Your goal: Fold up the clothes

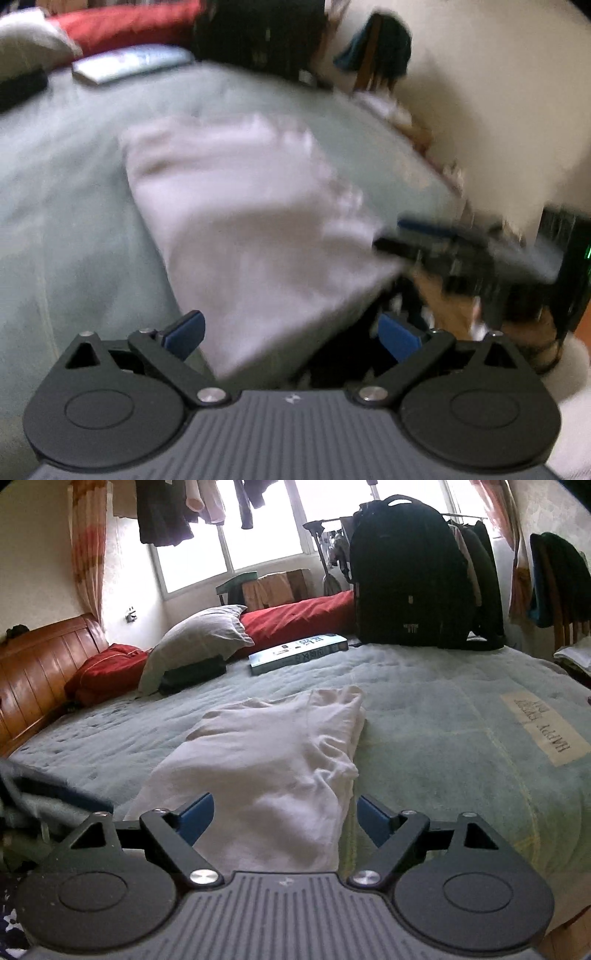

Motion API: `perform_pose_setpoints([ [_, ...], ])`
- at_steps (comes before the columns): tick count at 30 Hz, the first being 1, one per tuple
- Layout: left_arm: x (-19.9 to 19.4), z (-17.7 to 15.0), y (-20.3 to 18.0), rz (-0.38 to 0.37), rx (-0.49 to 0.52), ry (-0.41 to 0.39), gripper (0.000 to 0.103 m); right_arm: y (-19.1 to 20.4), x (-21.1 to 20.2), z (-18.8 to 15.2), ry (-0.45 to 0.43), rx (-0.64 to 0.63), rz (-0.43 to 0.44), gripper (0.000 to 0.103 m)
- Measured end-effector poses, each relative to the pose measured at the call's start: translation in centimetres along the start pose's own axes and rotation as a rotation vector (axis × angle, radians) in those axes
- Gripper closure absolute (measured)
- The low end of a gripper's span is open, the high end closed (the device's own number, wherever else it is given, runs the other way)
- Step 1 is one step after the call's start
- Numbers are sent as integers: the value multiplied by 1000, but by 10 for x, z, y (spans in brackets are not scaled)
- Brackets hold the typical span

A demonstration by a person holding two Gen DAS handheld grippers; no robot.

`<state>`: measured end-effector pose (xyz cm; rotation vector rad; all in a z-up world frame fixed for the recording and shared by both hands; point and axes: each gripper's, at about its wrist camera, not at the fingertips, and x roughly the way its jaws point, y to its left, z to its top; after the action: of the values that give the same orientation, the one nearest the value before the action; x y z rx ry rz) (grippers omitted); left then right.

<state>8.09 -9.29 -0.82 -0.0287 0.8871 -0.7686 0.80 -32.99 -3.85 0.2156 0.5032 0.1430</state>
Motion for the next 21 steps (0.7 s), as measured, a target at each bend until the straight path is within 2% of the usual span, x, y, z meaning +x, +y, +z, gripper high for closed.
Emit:
perform_pose_setpoints([
  [3, 5, 2, -5, -16, 6, -24, 3, 6, -3, 0, 6, -11, -2, 13],
  [6, 21, -11, -4, -25, -10, 27, 3, 9, -6, -3, 16, -25, 14, 11],
  [10, 13, -19, 2, 56, -42, 5, 3, 9, -8, -5, 28, -20, 15, 11],
  [13, -7, -14, 5, 109, -46, -64, 2, 13, -7, 1, 11, -23, 35, 10],
  [16, -14, -10, 3, 197, -28, -97, 2, 23, -3, 7, -11, -48, 72, 2],
  [18, -13, -11, 2, 237, -14, -99, 2, 28, 4, 6, 7, -62, 86, 1],
  [21, -8, -12, 3, 257, -17, -89, 2, 24, 18, -3, 89, -30, 73, 1],
])
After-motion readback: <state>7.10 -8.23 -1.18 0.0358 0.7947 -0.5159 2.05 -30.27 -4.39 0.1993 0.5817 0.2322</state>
